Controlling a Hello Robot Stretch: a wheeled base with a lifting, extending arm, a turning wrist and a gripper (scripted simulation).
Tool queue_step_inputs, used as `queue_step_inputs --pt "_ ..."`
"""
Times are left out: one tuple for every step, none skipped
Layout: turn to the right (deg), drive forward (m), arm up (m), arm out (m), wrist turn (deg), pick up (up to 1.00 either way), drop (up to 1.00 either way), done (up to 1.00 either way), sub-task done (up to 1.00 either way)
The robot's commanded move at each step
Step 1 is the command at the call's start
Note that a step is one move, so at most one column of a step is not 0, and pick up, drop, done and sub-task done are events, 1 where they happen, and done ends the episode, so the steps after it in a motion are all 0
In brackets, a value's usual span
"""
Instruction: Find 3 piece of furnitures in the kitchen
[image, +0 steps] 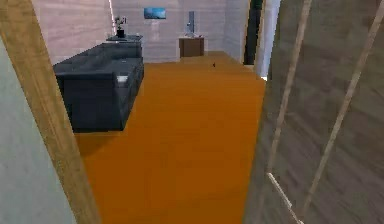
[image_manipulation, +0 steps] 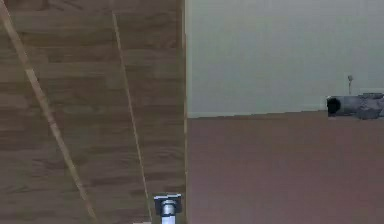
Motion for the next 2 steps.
queue_step_inputs --pt "0.0 1.0 0.0 0.0 0.0 0.0 0.0 0.0 0.0" --pt "-15.0 0.0 0.0 0.0 0.0 0.0 0.0 0.0 0.0"
